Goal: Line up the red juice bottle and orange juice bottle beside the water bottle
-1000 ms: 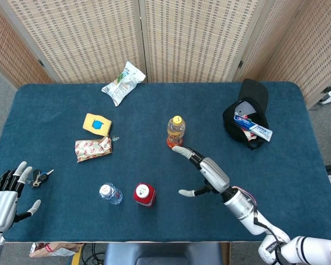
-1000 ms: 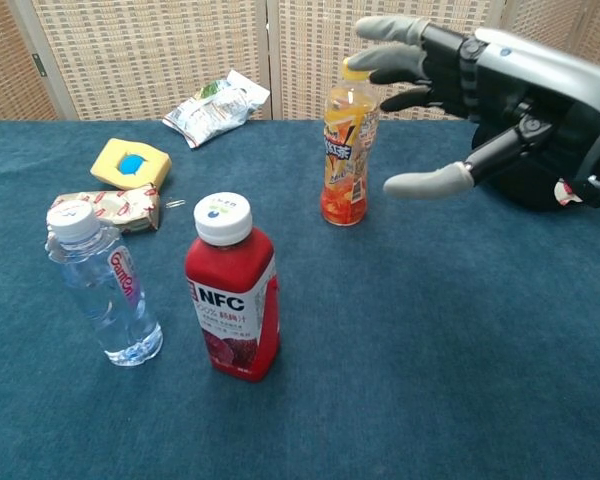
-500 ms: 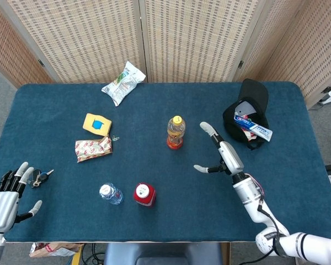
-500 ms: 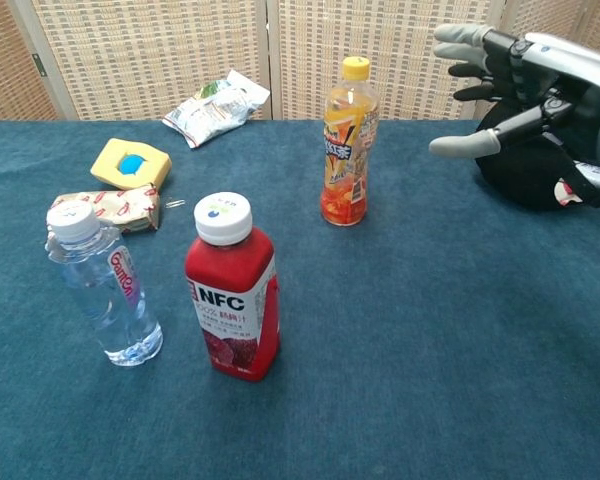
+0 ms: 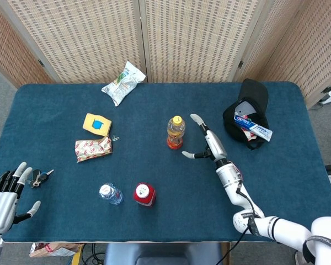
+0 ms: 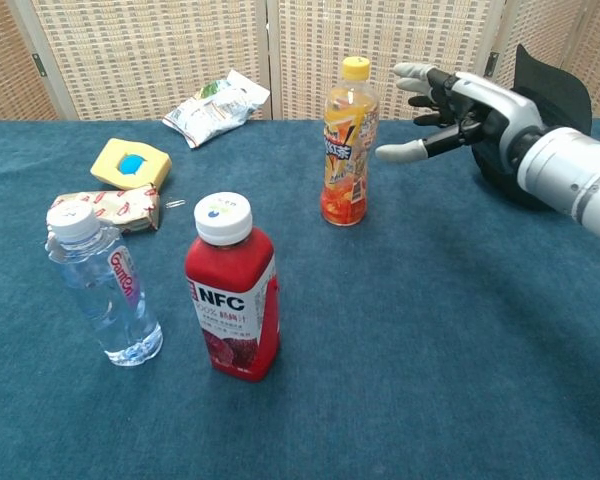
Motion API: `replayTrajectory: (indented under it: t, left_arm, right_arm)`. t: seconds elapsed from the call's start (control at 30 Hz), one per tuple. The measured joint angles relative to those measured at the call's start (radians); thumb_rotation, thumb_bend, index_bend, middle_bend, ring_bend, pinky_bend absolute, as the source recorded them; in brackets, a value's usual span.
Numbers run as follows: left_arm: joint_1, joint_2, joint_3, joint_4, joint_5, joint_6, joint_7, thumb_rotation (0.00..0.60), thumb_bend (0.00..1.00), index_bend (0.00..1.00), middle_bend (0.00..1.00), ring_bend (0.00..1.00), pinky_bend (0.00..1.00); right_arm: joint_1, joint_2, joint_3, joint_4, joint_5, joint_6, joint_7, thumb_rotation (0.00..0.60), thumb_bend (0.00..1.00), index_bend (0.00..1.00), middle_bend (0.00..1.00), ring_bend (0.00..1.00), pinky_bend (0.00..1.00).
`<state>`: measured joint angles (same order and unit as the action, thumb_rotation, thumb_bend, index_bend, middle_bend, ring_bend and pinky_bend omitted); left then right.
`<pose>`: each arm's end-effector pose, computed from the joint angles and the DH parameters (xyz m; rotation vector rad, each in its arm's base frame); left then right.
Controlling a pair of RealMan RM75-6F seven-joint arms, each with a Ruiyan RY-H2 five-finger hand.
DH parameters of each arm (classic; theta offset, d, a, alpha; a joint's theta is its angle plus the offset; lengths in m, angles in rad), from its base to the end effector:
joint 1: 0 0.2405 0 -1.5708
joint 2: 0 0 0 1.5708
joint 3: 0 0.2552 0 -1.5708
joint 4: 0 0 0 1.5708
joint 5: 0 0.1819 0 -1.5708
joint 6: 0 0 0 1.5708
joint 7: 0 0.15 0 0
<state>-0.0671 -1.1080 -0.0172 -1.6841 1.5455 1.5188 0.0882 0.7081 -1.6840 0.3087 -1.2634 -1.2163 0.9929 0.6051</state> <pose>-0.2848 0.1725 0.1798 -1.4247 -0.8738 -0.8980 -0.1477 -0.3696 0.0080 1.2933 -1.7138 1.5878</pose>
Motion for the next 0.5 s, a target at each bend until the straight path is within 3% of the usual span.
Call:
replayTrajectory:
  t: [0.5]
  left_arm:
    - [0.014,0.011,-0.002,0.007,-0.005,0.02,-0.013,0.6,0.24,0.0,0.0,0.0,0.02]
  right_arm:
    - [0.122,-0.167,0.087,0.241,0.036,-0.131,0.102,0.6,0.0,0.0,0.05,0.02,0.08]
